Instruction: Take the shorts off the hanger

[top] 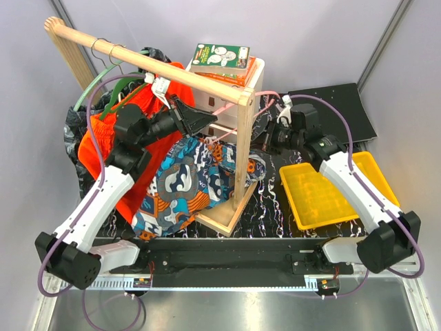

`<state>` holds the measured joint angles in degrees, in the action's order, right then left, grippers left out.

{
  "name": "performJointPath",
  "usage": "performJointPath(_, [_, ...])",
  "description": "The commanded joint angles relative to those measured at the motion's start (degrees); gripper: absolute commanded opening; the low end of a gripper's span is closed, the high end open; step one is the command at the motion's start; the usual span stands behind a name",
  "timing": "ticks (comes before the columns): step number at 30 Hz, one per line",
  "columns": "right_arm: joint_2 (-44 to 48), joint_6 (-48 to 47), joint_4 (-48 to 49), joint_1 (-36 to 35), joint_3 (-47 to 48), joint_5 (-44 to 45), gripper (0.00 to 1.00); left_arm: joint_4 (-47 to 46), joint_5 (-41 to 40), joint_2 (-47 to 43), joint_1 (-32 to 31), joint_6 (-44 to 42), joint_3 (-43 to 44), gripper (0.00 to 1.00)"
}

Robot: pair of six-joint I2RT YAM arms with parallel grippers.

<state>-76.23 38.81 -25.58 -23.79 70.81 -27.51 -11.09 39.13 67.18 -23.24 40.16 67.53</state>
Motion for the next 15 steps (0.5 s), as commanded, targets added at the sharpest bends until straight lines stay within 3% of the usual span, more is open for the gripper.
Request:
performJointPath(1, [4.1,-2.2,-3.1,0.1,2.9,5.9,0.00,-2.6,-8.2,-3.4,-0.8,-16.9,2.5,0.00])
performJointPath(5, [3.5,-3.0,-4.7,0.1,2.8,6.4,0.00,-6.0,-17.4,-6.8,-1.6,-23.2,-0.3,0.00])
performJointPath(8, [2.6,-3.3,-4.9,0.1,2.7,6.2,0.00,-6.0,-18.0,-6.0,-1.6,-22.9,1.0,0.00])
performJointPath(13, [2.1,-3.6,-5.0,0.1,3.6,5.2,0.00,6.4,-25.3,-2.9,-1.7,-14.0,8.1,0.00])
performJointPath(15, [1.5,-4.1,-4.5,0.1,4.5,3.9,0.00,6.3,-22.0,-2.0,-2.2,-10.3,8.8,0.00])
